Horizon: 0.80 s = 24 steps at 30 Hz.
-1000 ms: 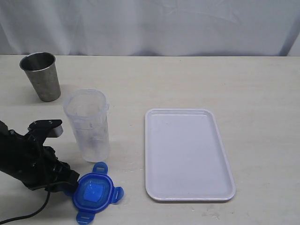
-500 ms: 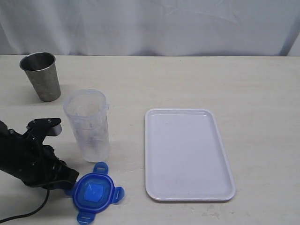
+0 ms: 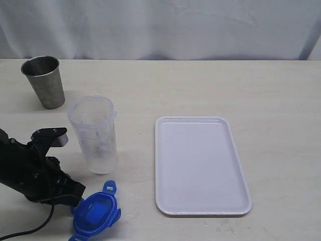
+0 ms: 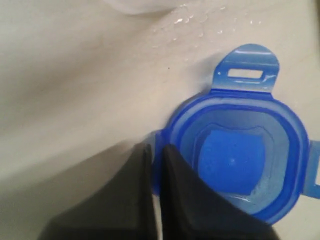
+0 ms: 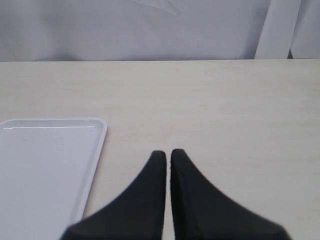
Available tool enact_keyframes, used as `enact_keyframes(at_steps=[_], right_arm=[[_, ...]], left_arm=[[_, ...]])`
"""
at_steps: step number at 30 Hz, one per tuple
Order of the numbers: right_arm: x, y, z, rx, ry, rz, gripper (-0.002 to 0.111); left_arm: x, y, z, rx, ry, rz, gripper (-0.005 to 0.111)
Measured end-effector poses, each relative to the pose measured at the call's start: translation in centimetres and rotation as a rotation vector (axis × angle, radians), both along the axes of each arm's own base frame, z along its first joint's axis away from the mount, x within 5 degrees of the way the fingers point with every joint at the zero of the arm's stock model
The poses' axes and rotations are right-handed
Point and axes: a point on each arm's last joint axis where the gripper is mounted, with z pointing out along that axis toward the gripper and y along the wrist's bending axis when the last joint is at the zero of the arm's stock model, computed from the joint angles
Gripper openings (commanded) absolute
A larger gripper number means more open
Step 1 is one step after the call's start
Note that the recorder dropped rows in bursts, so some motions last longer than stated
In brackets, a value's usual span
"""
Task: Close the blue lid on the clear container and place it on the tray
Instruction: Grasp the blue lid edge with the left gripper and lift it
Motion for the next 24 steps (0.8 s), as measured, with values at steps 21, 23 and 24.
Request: enact_keyframes(at_steps=[21, 23, 24], right_arm=[[0.0, 0.0, 0.0, 0.000, 0.000, 0.000, 0.004], [0.0, 0.0, 0.0, 0.000, 0.000, 0.000, 0.004], [0.0, 0.0, 0.0, 0.000, 0.000, 0.000, 0.004]], left_arm=[[-0.9, 0.4, 4.2, 0.023, -0.116, -0.028, 0.000], [-1.2, 0.5, 4.9, 0.039, -0.133, -0.028, 0.000], [-1.3, 0.7, 5.2, 0.059, -0.138, -0.025, 0.000]])
